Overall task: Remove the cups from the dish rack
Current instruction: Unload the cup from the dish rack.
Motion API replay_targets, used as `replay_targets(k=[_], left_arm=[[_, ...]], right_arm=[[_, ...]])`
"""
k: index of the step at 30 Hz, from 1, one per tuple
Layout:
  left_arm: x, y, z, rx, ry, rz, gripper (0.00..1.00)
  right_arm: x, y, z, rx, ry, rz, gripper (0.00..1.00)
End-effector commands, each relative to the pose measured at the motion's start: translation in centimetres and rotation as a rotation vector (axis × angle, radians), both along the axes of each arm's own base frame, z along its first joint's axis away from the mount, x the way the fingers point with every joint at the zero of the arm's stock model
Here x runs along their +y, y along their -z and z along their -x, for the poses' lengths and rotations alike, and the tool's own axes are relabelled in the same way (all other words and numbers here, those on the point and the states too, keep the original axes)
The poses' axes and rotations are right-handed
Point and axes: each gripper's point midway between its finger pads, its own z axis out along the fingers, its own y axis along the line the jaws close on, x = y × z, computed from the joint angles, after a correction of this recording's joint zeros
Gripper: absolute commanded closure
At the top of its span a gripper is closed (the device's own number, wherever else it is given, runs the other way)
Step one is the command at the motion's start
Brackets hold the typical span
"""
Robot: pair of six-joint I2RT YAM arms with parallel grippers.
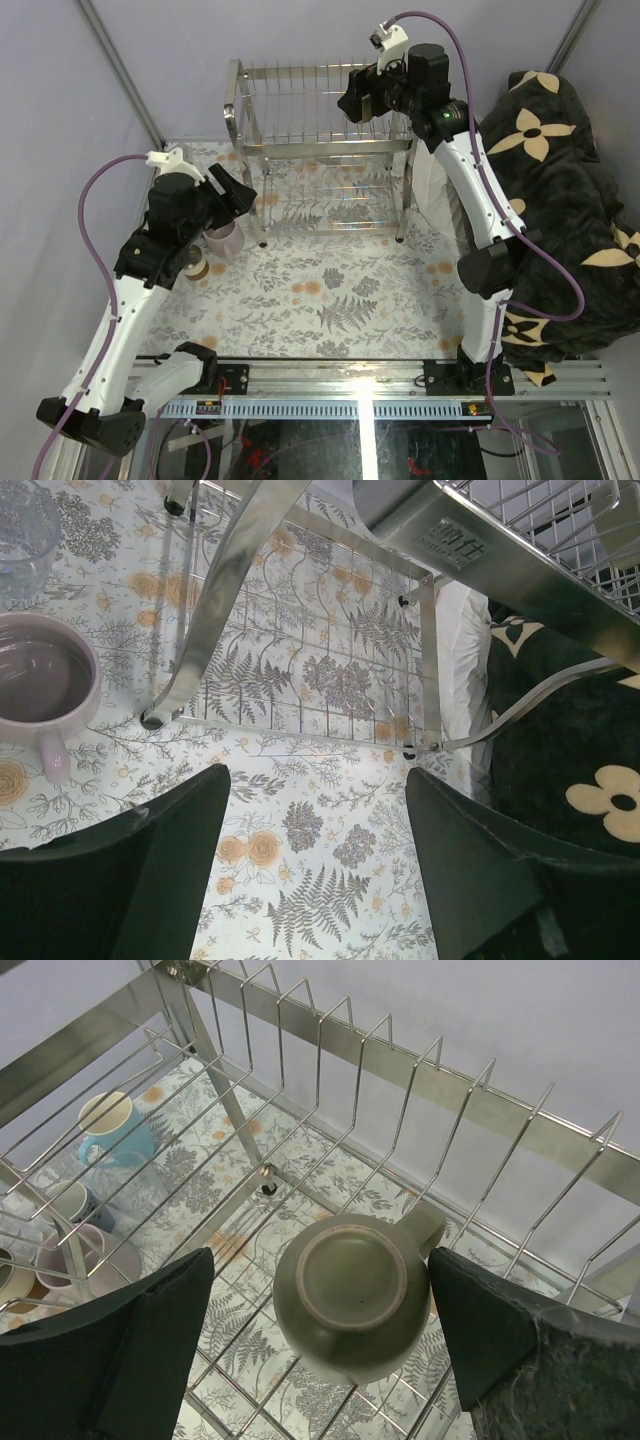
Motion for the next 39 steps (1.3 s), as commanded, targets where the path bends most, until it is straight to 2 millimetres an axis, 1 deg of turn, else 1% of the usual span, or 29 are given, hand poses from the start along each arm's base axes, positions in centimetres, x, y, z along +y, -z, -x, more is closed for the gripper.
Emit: replay_targets(k=[1, 5, 10, 13, 15, 20, 23, 25, 29, 30, 34, 39], left_arm=[[-0.1, -0.8, 0.0, -0.041, 0.006, 0.013, 0.29], [-0.1, -0.5, 0.0, -0.037, 0.004, 0.011, 0.29], [-0.2, -0.2, -0.1, -0.033, 0.007, 0.013, 0.28], [-0.3, -0.2, -0.3, -0.031, 0.009, 0.012, 0.28], [-0.4, -0.1, -0.4, -0.028, 0.013, 0.012, 0.28], [-0.4, -0.2, -0.4, -0.029, 0.011, 0.008, 0.28], [-0.3, -0.1, -0.4, -0.029, 0.010, 0.008, 0.28], [-0.3, -0.1, -0.4, -0.029, 0.011, 0.007, 0.28], [-0.3, 0.1, -0.4, -0.025, 0.010, 0.007, 0.29], [-0.3, 0.1, -0.4, -0.025, 0.008, 0.005, 0.28], [-0.3, 0.1, -0.5, -0.025, 0.008, 0.005, 0.28], [-0.3, 0.1, -0.6, -0.025, 0.009, 0.002, 0.28]], right_arm=[[-0.1, -0.4, -0.4, -0.010, 0.004, -0.011, 0.05], [-0.2, 0.4, -0.7, 0.004, 0.008, 0.006, 0.07], [-0.5, 1.4, -1.1, 0.017, 0.025, 0.032, 0.06], [-0.6, 1.9, -1.4, 0.021, 0.035, 0.042, 0.10], [-0.7, 2.1, -1.5, 0.023, 0.044, 0.046, 0.23], [-0.6, 1.8, -1.6, 0.018, 0.042, 0.034, 0.37], [-0.5, 1.7, -1.6, 0.015, 0.041, 0.027, 0.57], [-0.4, 1.7, -1.6, 0.015, 0.039, 0.022, 0.67], [-0.3, 1.6, -1.6, 0.016, 0.039, 0.008, 0.99], [-0.3, 1.3, -1.5, 0.012, 0.039, 0.003, 1.00], [-0.4, 0.0, -1.3, -0.022, 0.043, -0.022, 1.00], [-0.4, -2.5, -0.9, -0.099, 0.040, -0.068, 1.00]])
